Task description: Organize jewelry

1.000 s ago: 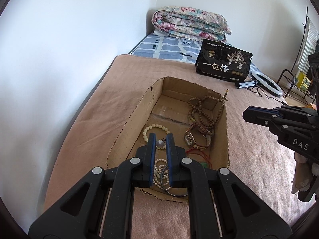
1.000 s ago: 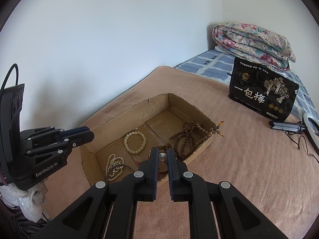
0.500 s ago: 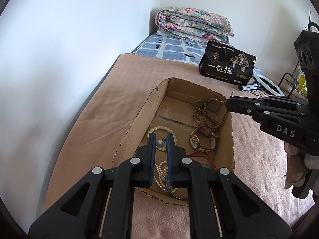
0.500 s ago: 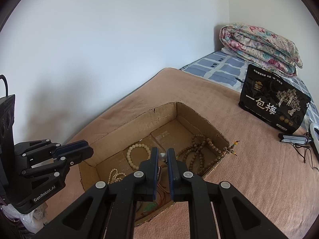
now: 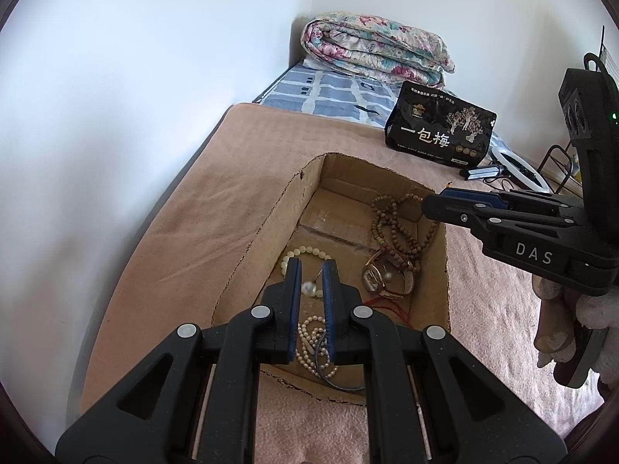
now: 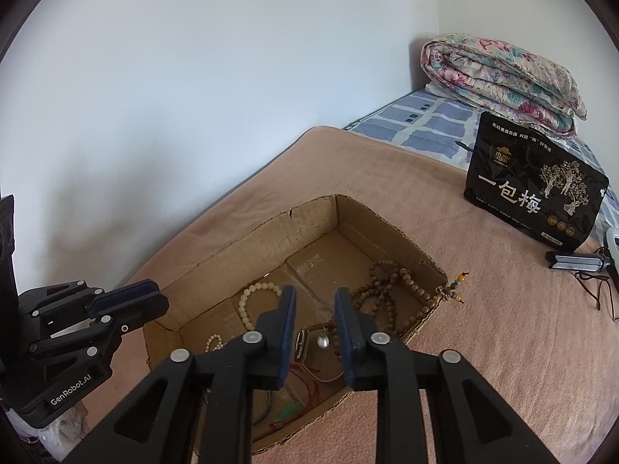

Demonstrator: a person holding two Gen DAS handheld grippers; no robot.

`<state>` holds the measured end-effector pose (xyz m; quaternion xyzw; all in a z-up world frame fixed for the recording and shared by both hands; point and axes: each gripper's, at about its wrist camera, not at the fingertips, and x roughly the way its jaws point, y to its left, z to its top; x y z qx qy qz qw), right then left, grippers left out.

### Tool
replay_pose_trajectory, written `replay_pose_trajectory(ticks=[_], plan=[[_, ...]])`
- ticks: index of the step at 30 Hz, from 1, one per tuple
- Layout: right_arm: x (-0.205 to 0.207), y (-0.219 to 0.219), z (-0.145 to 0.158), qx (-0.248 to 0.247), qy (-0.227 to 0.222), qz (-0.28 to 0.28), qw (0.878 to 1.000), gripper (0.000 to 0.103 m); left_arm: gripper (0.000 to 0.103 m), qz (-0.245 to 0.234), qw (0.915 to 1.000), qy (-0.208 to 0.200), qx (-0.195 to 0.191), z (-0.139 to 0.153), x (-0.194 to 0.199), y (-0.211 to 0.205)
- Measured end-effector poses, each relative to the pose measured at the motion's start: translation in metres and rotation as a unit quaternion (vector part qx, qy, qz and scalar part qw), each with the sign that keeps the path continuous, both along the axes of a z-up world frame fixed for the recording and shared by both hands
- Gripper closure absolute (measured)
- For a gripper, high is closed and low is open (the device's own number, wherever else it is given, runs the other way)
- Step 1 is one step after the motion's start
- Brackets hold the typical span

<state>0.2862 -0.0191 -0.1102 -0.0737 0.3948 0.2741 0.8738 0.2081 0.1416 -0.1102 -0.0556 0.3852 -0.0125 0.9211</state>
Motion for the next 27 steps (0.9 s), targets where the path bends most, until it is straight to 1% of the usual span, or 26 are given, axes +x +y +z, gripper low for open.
replay_pose_trajectory(ticks=[1, 2, 3, 4, 5, 6, 8, 10, 13, 16, 22, 24, 27], plan=[[0.000, -0.001, 0.001, 0.000, -0.002, -0.002, 1.000, 0.072, 0.086, 0.000, 1.0000, 0.001, 0.001, 0.000, 0.000, -0.001], [0.000, -0.002, 0.002, 0.000, -0.003, -0.004, 1.000, 0.063, 0.067, 0.001, 1.0000, 0.002, 0.001, -0.001, 0.001, -0.001], [0.000, -0.002, 0.002, -0.001, -0.004, -0.007, 1.000, 0.057, 0.059, 0.002, 1.0000, -0.001, 0.001, -0.001, 0.000, -0.001], [-0.001, -0.004, 0.004, 0.000, -0.007, -0.009, 1.000, 0.047, 0.055, 0.004, 1.0000, -0.004, 0.003, 0.000, 0.000, -0.002], [-0.001, -0.005, 0.005, 0.001, -0.011, -0.011, 1.000, 0.043, 0.055, 0.003, 1.0000, -0.005, 0.004, 0.000, -0.001, -0.003], [-0.002, -0.006, 0.006, -0.001, -0.014, -0.014, 1.000, 0.042, 0.055, 0.003, 1.0000, -0.006, 0.006, 0.000, -0.001, -0.005], [-0.003, -0.009, 0.009, -0.001, -0.017, -0.017, 1.000, 0.035, 0.055, 0.006, 0.9999, -0.006, 0.008, 0.001, -0.002, -0.005], [-0.004, -0.013, 0.012, 0.001, -0.020, -0.023, 1.000, 0.031, 0.055, 0.008, 0.9999, -0.006, 0.007, 0.001, -0.003, -0.006], [-0.007, -0.018, 0.016, 0.004, -0.022, -0.026, 0.999, 0.031, 0.055, 0.011, 0.9998, -0.009, 0.009, 0.004, -0.007, -0.007], [-0.013, -0.023, 0.022, 0.003, -0.025, -0.028, 0.999, 0.030, 0.055, 0.013, 0.9996, -0.016, 0.020, 0.010, -0.013, -0.011], [-0.033, -0.037, 0.041, 0.005, -0.044, -0.033, 0.998, 0.020, 0.055, 0.024, 0.9990, -0.031, 0.023, 0.026, -0.026, -0.018], [-0.041, -0.044, 0.049, 0.005, -0.051, -0.036, 0.998, 0.019, 0.055, 0.023, 0.9987, -0.038, 0.027, 0.033, -0.032, -0.023], [-0.054, -0.057, 0.062, 0.007, -0.062, -0.042, 0.997, 0.015, 0.055, 0.018, 0.9984, -0.046, 0.027, 0.043, -0.042, -0.030]])
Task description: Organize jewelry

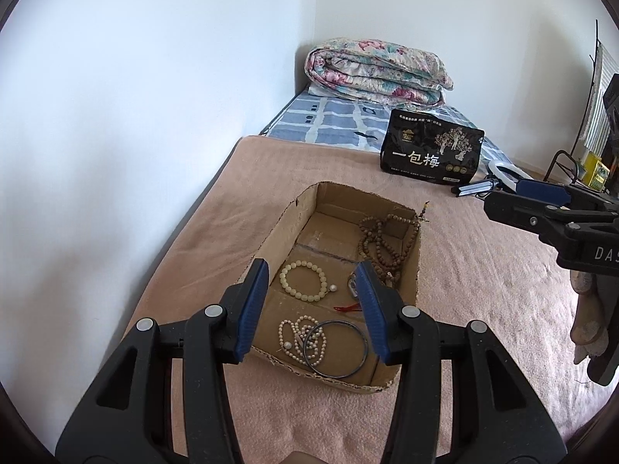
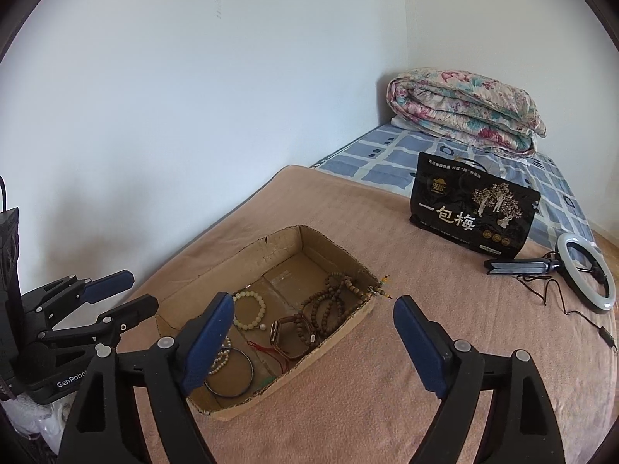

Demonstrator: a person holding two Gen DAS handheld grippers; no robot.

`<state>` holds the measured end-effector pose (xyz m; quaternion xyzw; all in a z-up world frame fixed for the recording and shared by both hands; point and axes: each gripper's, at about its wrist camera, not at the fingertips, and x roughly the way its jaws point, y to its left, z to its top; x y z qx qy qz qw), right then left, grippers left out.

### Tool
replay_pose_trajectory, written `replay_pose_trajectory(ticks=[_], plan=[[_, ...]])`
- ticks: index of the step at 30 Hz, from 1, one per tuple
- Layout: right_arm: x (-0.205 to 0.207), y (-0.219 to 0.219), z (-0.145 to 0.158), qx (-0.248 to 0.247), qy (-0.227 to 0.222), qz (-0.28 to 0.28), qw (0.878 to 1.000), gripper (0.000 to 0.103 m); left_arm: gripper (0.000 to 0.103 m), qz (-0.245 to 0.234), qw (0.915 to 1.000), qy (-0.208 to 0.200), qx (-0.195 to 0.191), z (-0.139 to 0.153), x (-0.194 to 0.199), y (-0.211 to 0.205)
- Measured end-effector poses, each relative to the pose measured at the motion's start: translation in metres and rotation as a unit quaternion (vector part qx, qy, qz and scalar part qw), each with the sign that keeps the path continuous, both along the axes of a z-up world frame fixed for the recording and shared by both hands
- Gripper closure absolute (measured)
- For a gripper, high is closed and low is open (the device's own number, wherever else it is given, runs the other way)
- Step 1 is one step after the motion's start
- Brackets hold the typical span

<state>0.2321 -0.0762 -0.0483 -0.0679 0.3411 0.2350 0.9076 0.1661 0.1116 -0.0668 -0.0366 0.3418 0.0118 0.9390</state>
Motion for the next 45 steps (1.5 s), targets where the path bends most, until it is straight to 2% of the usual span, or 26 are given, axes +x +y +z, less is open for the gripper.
replay_pose_trajectory(ticks=[1, 4, 7, 10, 15, 23, 31, 38, 45], plan=[[-0.005, -0.006, 0.005, 0.001, -0.004, -0.003, 1.000, 0.013, 0.052, -0.001, 1.0000, -0.002, 0.001, 0.004, -0.004, -0.003], [-0.021, -0.021, 0.015, 0.003, -0.014, -0.013, 1.000, 0.007, 0.035, -0.002, 0.9999, -0.012, 0.008, 0.015, -0.018, -0.012], [-0.038, -0.035, 0.022, -0.003, -0.022, -0.020, 1.000, 0.004, 0.032, -0.006, 0.9997, -0.018, 0.015, 0.027, -0.030, -0.022], [-0.056, -0.050, 0.028, -0.013, -0.032, -0.028, 0.999, 0.001, 0.024, -0.009, 0.9995, -0.023, 0.018, 0.036, -0.041, -0.029], [-0.085, -0.072, 0.036, -0.026, -0.048, -0.046, 0.997, 0.000, 0.023, -0.016, 0.9985, -0.042, 0.032, 0.051, -0.059, -0.043], [-0.120, -0.100, 0.044, -0.029, -0.058, -0.080, 0.995, 0.000, 0.003, -0.026, 0.9973, -0.058, 0.037, 0.061, -0.087, -0.061], [-0.132, -0.117, 0.029, -0.031, -0.062, -0.105, 0.992, 0.000, 0.000, -0.007, 0.9983, -0.040, 0.042, 0.065, -0.091, -0.077], [-0.130, -0.126, 0.015, -0.043, -0.063, -0.112, 0.991, 0.000, 0.000, -0.005, 0.9972, -0.045, 0.060, 0.054, -0.084, -0.083], [-0.121, -0.133, 0.005, -0.041, -0.059, -0.118, 0.990, 0.000, 0.000, -0.009, 0.9973, -0.038, 0.062, 0.048, -0.077, -0.086]])
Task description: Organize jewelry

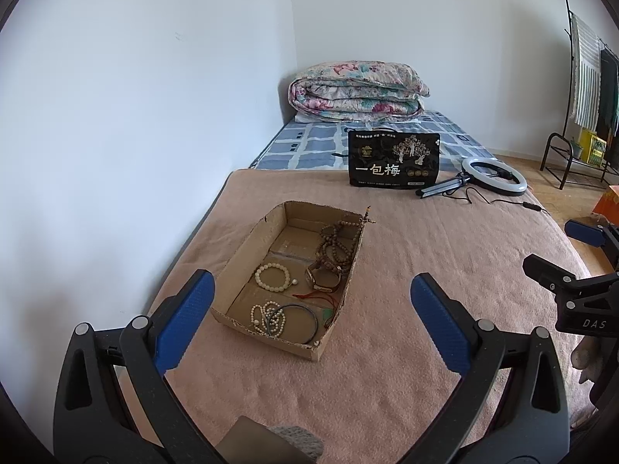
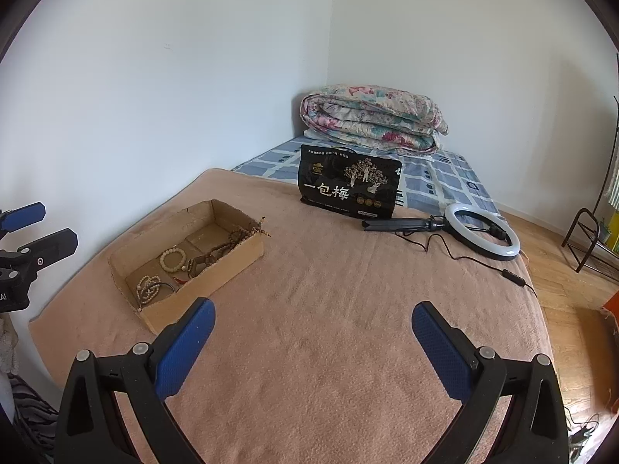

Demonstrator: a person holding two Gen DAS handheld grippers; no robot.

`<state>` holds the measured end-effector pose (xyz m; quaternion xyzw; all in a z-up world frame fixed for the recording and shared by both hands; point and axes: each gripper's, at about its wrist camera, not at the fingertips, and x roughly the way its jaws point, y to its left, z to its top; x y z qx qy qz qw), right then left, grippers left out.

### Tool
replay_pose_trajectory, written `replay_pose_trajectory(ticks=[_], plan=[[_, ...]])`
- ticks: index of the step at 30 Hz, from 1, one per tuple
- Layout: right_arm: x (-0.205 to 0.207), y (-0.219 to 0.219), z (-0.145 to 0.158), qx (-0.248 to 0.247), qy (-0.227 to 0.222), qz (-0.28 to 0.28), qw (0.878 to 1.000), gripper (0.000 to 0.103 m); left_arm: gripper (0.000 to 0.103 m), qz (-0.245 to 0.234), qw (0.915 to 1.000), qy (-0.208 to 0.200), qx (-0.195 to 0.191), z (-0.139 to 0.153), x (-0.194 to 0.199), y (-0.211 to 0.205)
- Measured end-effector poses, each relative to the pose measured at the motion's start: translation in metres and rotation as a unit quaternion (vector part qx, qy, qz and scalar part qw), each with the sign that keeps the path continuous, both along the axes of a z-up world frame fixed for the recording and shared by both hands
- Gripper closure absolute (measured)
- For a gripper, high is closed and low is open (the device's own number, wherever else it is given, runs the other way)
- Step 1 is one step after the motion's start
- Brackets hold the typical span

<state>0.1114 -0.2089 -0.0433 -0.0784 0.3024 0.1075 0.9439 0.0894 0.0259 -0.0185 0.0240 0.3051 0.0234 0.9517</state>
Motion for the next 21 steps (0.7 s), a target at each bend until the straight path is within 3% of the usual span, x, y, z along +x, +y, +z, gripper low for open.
replay_pose_trajectory(ticks=[21], plan=[[0.0094, -0.0063, -0.0040, 0.002, 0.013, -0.010, 1.000, 0.000, 0.000, -0.004, 0.9999, 0.012, -0.008, -0.0102, 0.0089, -0.0016]])
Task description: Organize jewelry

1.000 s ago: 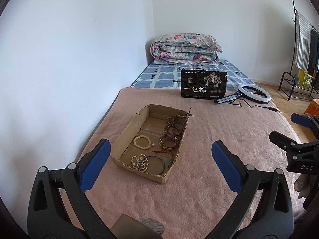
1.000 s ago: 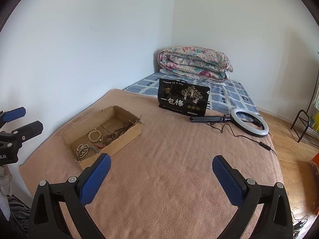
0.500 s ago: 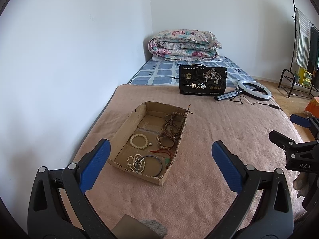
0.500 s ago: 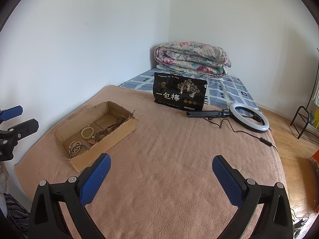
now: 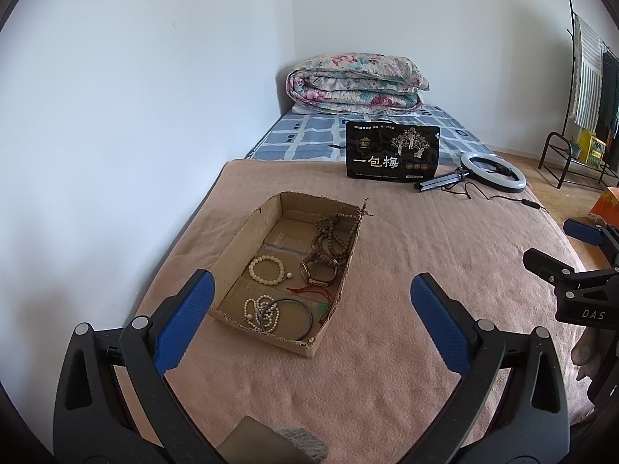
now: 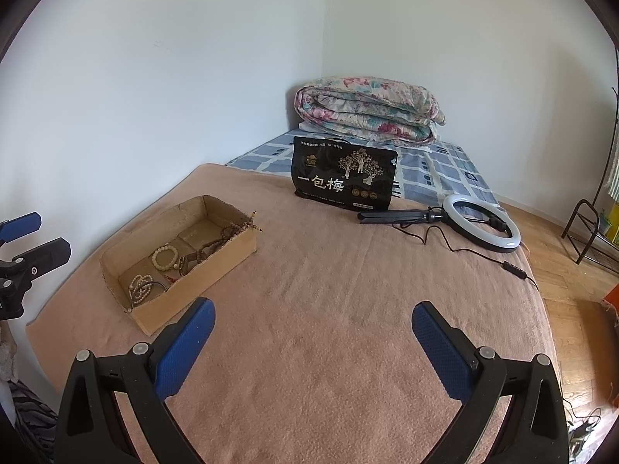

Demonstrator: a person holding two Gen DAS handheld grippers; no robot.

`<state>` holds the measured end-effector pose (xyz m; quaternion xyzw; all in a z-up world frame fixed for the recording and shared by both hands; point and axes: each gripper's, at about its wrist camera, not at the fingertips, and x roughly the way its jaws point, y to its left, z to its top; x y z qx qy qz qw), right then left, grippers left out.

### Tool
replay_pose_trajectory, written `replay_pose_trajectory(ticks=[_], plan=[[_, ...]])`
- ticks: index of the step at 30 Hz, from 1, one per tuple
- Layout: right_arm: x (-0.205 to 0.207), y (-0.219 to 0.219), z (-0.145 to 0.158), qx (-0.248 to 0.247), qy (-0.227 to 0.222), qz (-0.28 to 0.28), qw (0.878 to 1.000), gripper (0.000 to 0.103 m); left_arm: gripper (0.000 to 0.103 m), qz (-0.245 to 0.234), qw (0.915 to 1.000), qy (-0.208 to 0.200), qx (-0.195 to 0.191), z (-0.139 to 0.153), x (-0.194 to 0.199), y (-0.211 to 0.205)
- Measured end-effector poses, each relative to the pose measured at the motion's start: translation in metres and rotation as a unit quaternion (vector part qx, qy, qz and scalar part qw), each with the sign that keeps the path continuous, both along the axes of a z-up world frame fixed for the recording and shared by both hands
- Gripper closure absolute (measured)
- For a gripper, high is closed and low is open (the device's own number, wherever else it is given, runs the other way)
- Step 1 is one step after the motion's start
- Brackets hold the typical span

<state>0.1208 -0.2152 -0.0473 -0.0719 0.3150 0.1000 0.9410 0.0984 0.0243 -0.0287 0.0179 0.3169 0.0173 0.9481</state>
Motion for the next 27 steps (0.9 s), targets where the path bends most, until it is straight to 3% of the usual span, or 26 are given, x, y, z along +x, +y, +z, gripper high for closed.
replay_pose_trajectory(ticks=[27], plan=[[0.0011, -0.0050, -0.0053, 0.000, 0.010, -0.005, 1.000, 0.000, 0.000, 0.000, 1.0000, 0.001, -0.001, -0.0001, 0.0002, -0.0002]])
